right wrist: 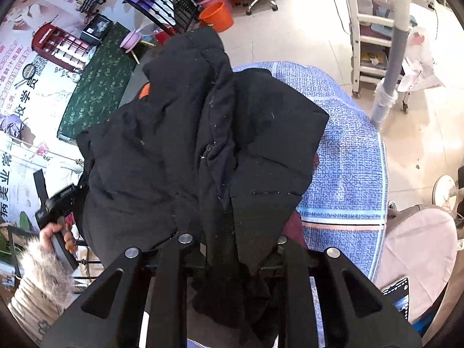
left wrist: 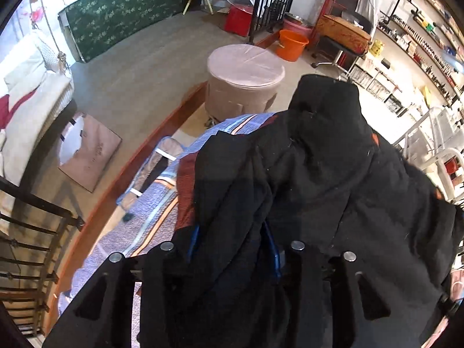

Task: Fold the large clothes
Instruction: 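Lift the folded jacket with both tools and carry it to the other bed, then lower the folded jacket onto the checked sheet and open both tools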

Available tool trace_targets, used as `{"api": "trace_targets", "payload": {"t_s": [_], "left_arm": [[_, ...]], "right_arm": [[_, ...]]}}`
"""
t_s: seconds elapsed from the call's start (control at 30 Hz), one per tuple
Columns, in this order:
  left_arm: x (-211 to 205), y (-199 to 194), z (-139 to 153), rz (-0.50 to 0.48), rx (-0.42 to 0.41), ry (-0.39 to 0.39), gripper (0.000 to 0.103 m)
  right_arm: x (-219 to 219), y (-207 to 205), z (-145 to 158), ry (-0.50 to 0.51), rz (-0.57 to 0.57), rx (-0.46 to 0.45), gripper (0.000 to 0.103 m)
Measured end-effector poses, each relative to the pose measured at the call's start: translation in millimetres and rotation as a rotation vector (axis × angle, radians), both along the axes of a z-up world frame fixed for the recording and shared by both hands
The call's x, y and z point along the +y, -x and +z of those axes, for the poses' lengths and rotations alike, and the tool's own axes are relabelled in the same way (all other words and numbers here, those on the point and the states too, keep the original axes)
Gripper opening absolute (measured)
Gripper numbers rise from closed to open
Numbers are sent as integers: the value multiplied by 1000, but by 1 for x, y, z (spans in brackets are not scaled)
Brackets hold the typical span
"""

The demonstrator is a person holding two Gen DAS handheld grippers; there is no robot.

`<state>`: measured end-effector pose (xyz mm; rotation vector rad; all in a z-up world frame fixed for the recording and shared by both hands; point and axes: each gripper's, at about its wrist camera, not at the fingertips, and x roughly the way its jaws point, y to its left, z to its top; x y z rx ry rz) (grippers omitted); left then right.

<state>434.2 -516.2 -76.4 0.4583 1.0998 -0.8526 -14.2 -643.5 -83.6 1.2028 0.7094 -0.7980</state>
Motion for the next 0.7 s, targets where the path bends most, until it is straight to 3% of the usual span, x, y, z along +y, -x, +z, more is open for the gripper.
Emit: {"api": "trace_targets", "payload": {"t_s": [0.03,0.1,0.13,0.17,0.23,0.33,0.43,0.7], "left_arm": [[7,-3,-1,14,5,1,44],[18,-11,-4,61,12,-17,63],[18,-13,-7,94,9,-41,79],[21,-17,-8,125,21,-46,84],[22,-20,-4,129,26,-35,84],[22,-9,11,83,-79,-48,86],[26,6,32,41,-182,-61,86],[43,65,87,-80,-304,-61,93]], "right_arm": [[-4,0,-3,-13,-12,-10,20],[-10,2,-14,-47,-37,-39,22],[-12,3,-20,-59,-40,-45,23],[-13,5,-24,-70,-39,-47,27],[-14,11,-29,-80,-37,-31,40],[-15,16,-25,-68,-12,-2,55],[-16,20,-15,-69,25,10,56],[-13,18,14,-55,88,93,58]]}}
